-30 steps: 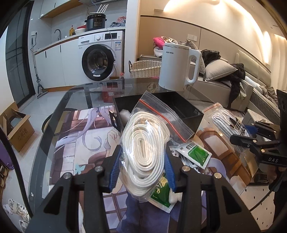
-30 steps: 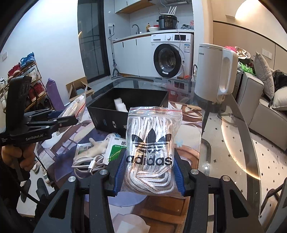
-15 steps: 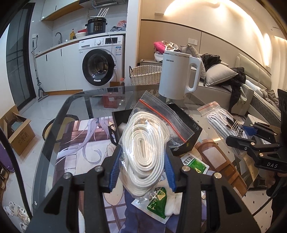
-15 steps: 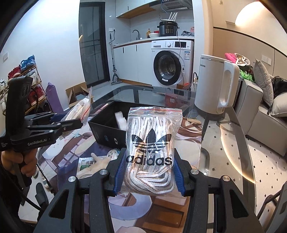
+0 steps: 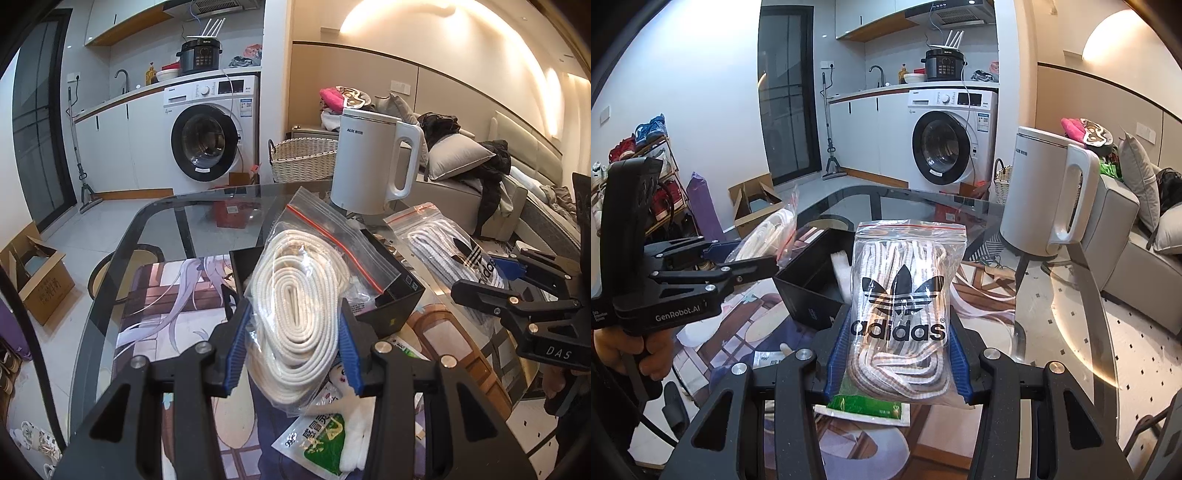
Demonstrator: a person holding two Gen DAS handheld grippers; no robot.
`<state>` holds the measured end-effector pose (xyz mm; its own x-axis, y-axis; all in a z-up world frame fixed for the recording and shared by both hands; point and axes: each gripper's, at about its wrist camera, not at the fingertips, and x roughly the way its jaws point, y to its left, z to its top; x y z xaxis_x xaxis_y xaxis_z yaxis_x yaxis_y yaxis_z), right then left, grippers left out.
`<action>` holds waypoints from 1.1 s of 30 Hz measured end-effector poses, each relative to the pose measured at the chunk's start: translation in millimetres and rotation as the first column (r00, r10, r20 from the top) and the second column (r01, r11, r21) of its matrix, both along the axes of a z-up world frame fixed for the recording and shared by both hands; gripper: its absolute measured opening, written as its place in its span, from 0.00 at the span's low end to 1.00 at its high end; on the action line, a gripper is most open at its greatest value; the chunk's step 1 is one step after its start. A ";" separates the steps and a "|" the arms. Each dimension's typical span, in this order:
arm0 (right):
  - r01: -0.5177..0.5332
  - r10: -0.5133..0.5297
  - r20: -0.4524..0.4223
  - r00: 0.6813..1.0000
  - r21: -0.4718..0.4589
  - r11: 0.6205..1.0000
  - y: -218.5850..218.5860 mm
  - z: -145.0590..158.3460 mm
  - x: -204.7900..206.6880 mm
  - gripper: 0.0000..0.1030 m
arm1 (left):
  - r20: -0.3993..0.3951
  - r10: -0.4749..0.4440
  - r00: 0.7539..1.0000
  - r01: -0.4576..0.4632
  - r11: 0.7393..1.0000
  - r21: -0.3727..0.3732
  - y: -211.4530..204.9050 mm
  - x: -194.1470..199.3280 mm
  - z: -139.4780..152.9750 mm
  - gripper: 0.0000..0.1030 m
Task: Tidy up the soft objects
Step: 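Carry the strap bag with the left tool into the box while the right tool carries the adidas bag in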
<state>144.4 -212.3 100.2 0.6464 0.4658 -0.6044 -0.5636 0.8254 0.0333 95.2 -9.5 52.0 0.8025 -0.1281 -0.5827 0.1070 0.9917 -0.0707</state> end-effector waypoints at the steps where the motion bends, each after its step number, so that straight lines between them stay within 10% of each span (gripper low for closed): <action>1: -0.003 0.003 0.001 1.000 -0.001 1.000 2.3 0.3 2.2 0.46 | 0.001 0.001 1.000 -0.001 1.000 0.001 -1.0 1.8 0.5 0.41; 33: -0.068 0.061 -0.092 0.994 -0.078 0.995 52.8 -32.9 78.9 0.46 | -0.123 0.044 0.991 -0.045 0.999 -0.004 -4.4 85.9 -26.6 0.41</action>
<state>223.3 -159.5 67.3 0.5581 0.4518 -0.6960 -0.6134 0.7895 0.0206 181.1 -13.9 25.4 0.7302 -0.0980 -0.6761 0.0526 0.9948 -0.0874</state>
